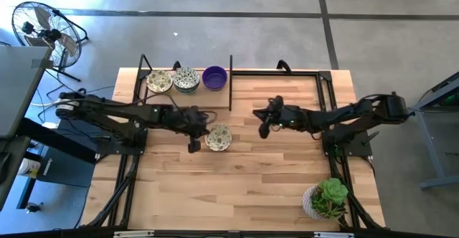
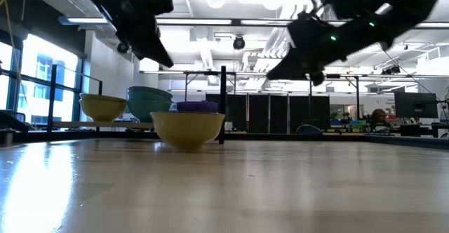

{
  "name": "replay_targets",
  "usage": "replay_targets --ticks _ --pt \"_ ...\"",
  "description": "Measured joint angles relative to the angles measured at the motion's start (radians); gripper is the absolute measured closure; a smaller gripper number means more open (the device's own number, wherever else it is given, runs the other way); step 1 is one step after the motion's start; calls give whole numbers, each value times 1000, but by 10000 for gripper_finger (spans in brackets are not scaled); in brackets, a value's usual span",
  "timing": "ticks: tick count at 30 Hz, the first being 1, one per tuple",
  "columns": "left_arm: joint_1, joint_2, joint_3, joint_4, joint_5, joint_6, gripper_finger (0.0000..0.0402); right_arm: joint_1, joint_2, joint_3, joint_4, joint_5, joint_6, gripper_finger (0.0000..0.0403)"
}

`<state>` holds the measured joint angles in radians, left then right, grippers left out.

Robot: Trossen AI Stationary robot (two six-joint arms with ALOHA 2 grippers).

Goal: Pick & Place Mini bowls
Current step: Stack the yellow bowl on top of the other yellow bowls on the shelf

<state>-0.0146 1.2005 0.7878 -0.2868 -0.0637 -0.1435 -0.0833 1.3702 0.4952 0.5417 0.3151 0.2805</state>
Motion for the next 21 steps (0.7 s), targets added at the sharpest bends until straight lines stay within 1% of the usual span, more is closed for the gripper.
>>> replay_targets --ticks 3,6,8,10,12,15,19,21 --pt "-44 71 86 -126 -40 -58 401 -21 -44 -83 69 -3 -5 398" --pt "-74 162 172 -208 -66 -106 401 -29 -67 -152 144 19 2 398" --pt "-88 227 229 -271 -70 -131 401 -29 -72 -188 188 31 5 395" --pt "-100 289 298 -313 -74 -146 401 -29 -75 -212 230 20 5 395" --pt "-117 345 361 -373 -96 -150 395 -28 -77 -225 247 19 5 400" --pt "-148 426 446 -448 -121 -150 370 -28 -76 -238 254 19 -9 401" --pt "-190 519 532 -502 -122 -150 315 -28 -76 -243 260 19 -20 401" --pt "-206 560 569 -494 -130 -150 287 -28 -76 -245 263 15 -20 402"
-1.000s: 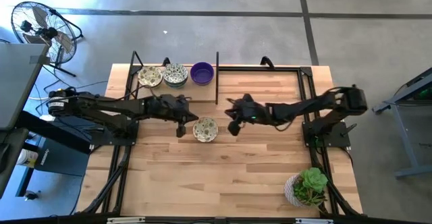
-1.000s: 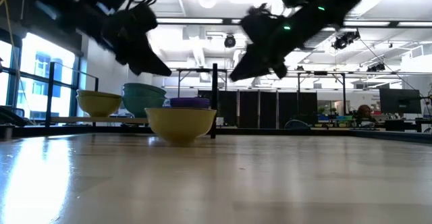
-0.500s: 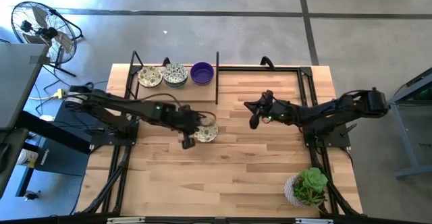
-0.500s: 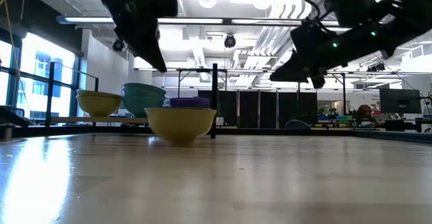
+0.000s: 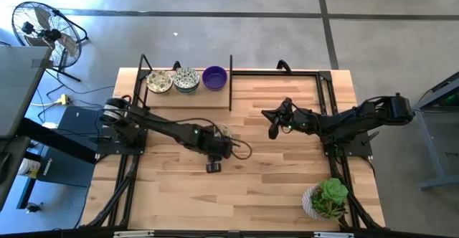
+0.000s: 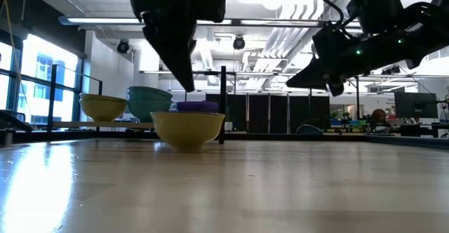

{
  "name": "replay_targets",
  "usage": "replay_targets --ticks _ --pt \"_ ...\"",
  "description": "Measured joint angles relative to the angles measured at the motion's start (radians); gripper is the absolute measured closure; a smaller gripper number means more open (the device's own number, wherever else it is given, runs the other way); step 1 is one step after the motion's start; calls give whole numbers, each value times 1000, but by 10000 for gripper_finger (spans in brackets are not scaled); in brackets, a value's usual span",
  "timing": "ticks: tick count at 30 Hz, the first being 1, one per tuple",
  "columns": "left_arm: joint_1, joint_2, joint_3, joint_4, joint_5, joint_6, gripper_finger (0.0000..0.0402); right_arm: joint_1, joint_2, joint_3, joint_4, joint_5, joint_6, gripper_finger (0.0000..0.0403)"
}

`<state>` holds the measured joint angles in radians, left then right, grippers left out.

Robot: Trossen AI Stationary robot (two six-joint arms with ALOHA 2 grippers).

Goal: Pick & Place Mini bowls
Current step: Stack the yellow bowl on top of the other yellow bowls on the shelf

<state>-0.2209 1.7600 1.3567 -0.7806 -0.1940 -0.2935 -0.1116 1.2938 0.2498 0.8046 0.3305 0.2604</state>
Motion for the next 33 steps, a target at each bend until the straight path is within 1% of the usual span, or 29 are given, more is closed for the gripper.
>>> replay_targets --ticks 2,5,7,12,18,27,30,33 --pt "-15 24 10 -8 -5 0 263 0 0 -4 0 0 0 401" --pt "-19 69 16 -7 -22 -15 240 0 0 -4 1 0 -7 401" --pt "-15 87 15 -18 -46 -39 235 0 0 -4 1 0 -8 402" --pt "-15 121 15 -27 -132 -57 237 1 0 -4 0 0 -8 401" --pt "-15 126 16 -28 -135 -55 256 1 0 -4 1 0 -8 401" --pt "-15 126 16 -30 -134 -53 339 1 0 -4 1 0 -15 402" --pt "-15 126 16 -29 -142 -52 343 1 0 -4 1 0 -15 402" --pt "-15 126 16 -29 -150 -52 328 1 0 -4 1 0 -15 401"
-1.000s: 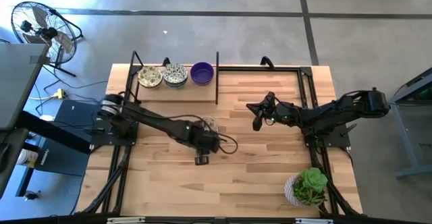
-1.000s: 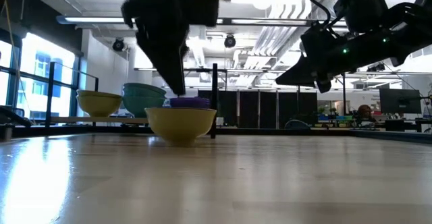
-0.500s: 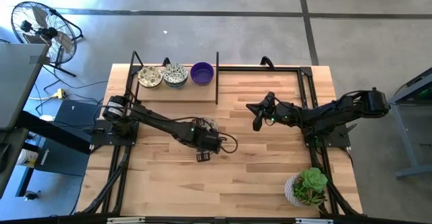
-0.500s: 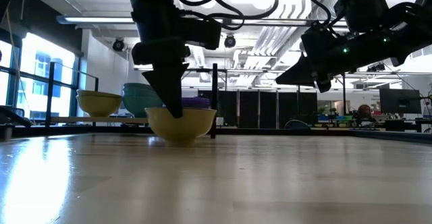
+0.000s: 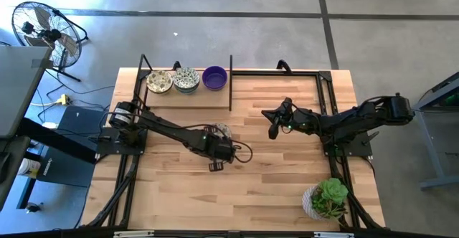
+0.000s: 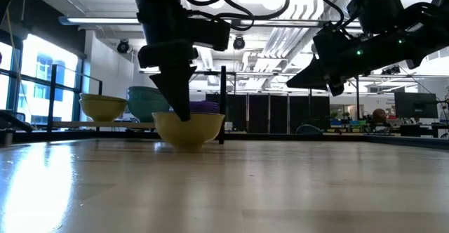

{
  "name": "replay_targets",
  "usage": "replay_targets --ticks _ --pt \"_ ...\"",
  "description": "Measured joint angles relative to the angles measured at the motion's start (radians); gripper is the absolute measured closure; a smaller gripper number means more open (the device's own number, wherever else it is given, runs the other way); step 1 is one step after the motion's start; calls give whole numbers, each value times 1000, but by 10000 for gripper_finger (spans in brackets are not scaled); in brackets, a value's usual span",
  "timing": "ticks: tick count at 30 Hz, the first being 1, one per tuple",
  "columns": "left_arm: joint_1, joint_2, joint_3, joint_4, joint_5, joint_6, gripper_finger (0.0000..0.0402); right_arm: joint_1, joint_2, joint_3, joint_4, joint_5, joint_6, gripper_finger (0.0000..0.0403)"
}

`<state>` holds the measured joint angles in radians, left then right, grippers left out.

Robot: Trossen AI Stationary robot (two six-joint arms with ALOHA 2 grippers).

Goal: Pick & Place Mini bowls
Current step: Stack the yellow bowl on top of the other yellow bowls on the shelf

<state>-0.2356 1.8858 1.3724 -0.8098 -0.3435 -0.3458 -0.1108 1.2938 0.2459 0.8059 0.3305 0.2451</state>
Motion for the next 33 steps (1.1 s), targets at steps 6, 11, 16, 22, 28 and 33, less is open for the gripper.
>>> replay_targets --ticks 6,11,16,22,28,33 --pt "1 0 0 -1 19 11 274 0 0 0 0 0 0 401" --pt "14 37 -4 -17 23 23 277 0 0 1 0 0 -2 402" --pt "14 31 -2 -6 19 28 315 0 0 2 3 0 -3 402" --pt "14 26 -2 -7 -19 28 385 0 0 2 2 0 -3 401" --pt "35 -23 -2 -83 -38 7 387 0 0 2 3 0 -3 401" --pt "62 -114 -2 -166 -54 1 395 0 1 2 2 0 -2 402"
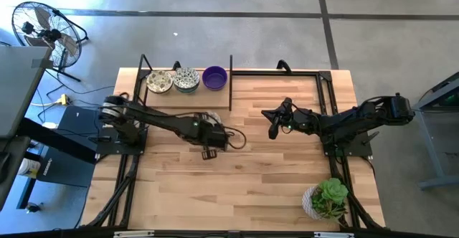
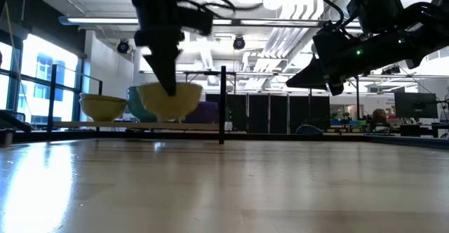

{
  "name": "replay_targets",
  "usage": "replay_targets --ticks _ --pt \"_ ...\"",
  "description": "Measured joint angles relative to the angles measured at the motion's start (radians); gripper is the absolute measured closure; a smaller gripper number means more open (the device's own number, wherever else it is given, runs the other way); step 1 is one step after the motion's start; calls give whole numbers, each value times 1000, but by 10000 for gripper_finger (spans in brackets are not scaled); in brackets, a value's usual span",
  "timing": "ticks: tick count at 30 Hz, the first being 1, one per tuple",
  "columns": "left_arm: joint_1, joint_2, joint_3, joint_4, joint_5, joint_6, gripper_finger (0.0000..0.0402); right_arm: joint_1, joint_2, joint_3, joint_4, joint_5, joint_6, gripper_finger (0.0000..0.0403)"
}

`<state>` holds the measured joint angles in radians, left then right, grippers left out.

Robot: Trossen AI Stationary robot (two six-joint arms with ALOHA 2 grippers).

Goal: Pick & Place Mini bowls
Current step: Stack the yellow bowl on top of the other yellow bowls on the shelf

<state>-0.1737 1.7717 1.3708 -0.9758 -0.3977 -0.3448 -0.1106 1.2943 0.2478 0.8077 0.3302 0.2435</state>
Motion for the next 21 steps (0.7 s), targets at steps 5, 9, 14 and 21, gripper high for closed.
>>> replay_targets --ticks 5,9,14,21 --pt "16 -132 0 -119 -5 -44 395 0 0 0 -1 0 -1 402" --pt "62 -232 0 -241 -17 -111 397 0 0 0 -1 0 -1 401" --pt "167 -332 1 -345 -38 -137 398 0 0 0 0 0 -1 402" --pt "377 -368 0 -394 -43 -6 398 0 0 0 -2 -4 -1 402"
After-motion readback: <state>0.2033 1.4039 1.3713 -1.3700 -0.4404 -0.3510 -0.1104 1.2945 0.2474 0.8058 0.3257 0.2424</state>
